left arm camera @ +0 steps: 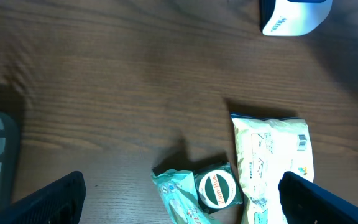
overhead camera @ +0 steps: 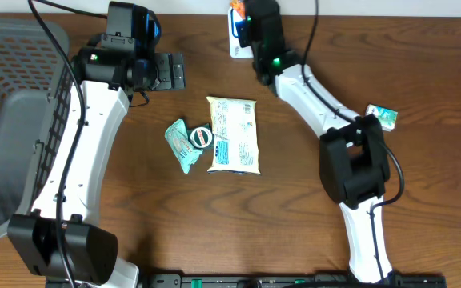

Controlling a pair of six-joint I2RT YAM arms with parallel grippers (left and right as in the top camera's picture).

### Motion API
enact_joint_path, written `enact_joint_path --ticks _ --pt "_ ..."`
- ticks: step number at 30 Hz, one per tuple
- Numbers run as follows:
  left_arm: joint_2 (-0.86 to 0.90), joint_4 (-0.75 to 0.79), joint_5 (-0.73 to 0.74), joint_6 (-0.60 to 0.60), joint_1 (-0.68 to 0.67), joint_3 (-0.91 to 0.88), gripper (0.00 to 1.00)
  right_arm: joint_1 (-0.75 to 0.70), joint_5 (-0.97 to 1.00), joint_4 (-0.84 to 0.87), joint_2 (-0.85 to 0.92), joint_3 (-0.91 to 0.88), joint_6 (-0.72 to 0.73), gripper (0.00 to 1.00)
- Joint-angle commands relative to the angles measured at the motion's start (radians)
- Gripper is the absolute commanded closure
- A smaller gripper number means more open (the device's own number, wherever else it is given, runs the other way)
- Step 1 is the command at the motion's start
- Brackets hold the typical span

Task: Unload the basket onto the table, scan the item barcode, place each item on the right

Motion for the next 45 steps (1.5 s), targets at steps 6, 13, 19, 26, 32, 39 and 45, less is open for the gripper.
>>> enact_joint_path --ticks 6,13,19,26,32,39,45 --pt "-0.006 -0.003 -0.006 -0.005 0.001 0.009 0.02 0.003 0.155 0.06 0.052 0.005 -0.359 0.99" --pt "-0.006 -0.003 -0.006 -0.005 0.001 0.009 0.02 0.0 0.154 0.053 0.055 0.004 -0.359 0.99" --pt "-0.006 -0.003 -0.006 -0.005 0.001 0.009 0.02 0.0 0.149 0.035 0.031 0.004 -0.277 0.99" --pt "-0.006 -0.003 -0.006 -0.005 0.001 0.009 0.03 -0.034 -0.062 -0.219 -0.154 0.004 -0.052 0.99" --pt "-0.006 -0.003 -0.006 -0.005 0.001 0.009 0.02 -0.127 -0.228 -0.623 -0.374 0.004 0.213 0.99" --pt "-0.006 -0.003 -0.006 -0.005 0.001 0.009 0.02 -0.292 -0.239 -1.096 -0.484 0.004 0.378 0.99" --pt "-0.006 -0.003 -0.006 -0.006 0.001 0.009 0.02 -0.417 -0.24 -1.317 -0.458 -0.026 0.432 0.99"
